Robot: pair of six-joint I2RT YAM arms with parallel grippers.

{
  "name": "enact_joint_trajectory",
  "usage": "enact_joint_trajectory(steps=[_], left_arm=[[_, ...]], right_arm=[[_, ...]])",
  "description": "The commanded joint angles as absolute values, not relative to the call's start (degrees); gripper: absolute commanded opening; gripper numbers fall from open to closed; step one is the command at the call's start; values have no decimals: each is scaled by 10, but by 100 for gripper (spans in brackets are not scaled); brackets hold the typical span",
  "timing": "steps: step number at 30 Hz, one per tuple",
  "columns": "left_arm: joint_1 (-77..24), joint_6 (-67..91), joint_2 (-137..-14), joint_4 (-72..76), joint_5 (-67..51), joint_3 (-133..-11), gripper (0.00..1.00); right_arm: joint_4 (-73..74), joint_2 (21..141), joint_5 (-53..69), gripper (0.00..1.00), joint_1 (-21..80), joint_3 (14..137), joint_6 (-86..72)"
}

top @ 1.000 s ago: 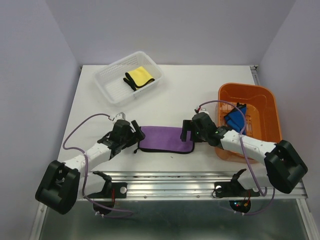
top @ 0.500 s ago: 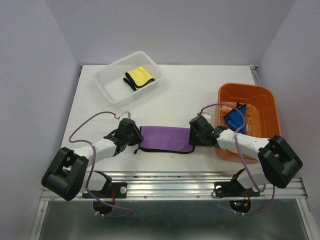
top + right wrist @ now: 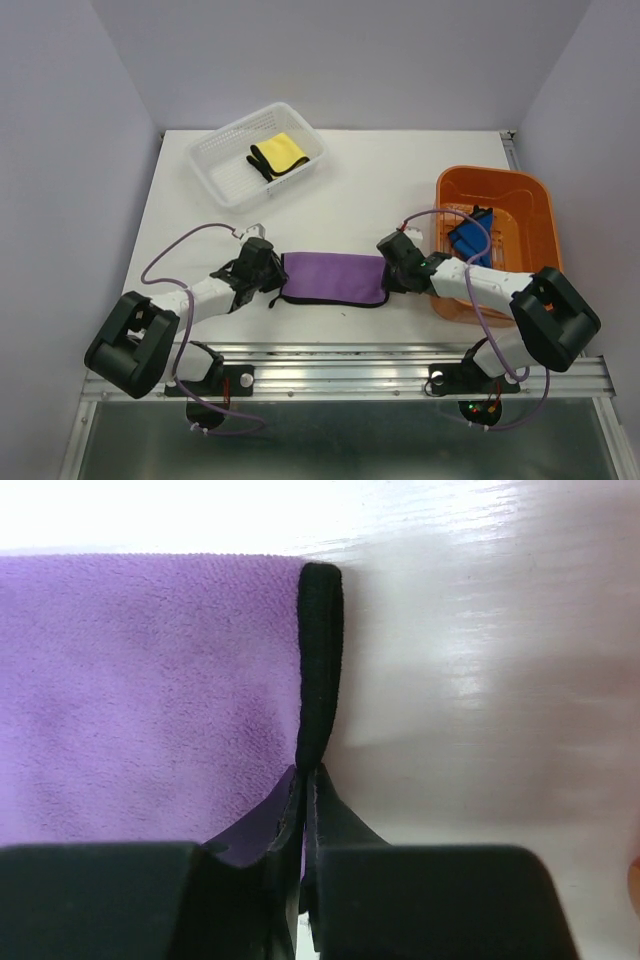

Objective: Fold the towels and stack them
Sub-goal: Fold the towel

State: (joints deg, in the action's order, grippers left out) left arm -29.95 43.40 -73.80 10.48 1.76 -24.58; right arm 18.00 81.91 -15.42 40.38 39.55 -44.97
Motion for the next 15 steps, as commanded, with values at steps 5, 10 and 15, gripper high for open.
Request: enact_joint_trajectory(steps=[5,10,15], left_arm=[[-320,446,-740,134,8,-232,0],[-322,447,-737,142,4,-231,0],[-323,447,-733,140,5,-231,0]], right_arm=[[177,778,-184,1,410,417,-436],[152,735,-123,1,409,438,-386],[157,735,-69,1,409,470,-361]])
